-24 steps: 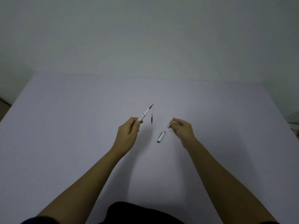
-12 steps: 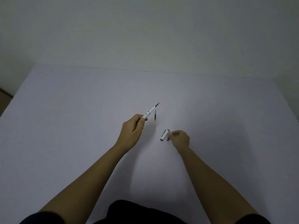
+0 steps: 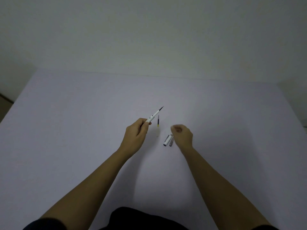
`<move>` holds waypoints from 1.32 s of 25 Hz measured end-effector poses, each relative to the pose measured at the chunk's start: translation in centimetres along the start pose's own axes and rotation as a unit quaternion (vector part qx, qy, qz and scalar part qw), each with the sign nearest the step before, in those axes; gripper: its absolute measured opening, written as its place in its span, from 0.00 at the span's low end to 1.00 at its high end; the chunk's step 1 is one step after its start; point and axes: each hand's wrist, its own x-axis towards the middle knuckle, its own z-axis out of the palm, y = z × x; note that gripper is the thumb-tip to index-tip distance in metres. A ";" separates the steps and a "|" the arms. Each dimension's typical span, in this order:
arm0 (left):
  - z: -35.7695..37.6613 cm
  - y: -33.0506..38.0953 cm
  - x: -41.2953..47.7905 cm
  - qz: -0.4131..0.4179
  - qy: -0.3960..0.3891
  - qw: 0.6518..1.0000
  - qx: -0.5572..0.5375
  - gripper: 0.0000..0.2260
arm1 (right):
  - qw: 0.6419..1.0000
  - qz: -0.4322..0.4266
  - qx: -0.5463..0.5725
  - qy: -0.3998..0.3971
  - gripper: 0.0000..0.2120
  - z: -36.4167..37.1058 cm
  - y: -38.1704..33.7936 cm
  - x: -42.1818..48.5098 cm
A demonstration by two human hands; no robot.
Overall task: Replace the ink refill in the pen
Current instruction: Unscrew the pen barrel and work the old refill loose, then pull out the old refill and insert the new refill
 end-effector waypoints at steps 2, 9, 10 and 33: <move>0.4 0.0 0.2 0.008 -0.001 1.000 0.015 0.11 | 0.984 -0.067 0.126 -0.107 0.06 -0.6 -2.7 -0.7; 1.5 -1.3 0.6 0.018 -0.004 0.999 0.046 0.09 | 0.918 -0.075 0.333 -0.202 0.07 -1.0 -6.5 0.0; 1.3 -1.8 0.6 0.011 -0.004 0.999 0.049 0.09 | 0.907 -0.052 0.373 -0.187 0.06 -1.0 -6.6 0.7; 1.4 -6.9 7.3 -0.104 0.032 0.994 0.030 0.10 | 0.996 -0.058 -0.074 0.001 0.07 5.8 -0.6 7.4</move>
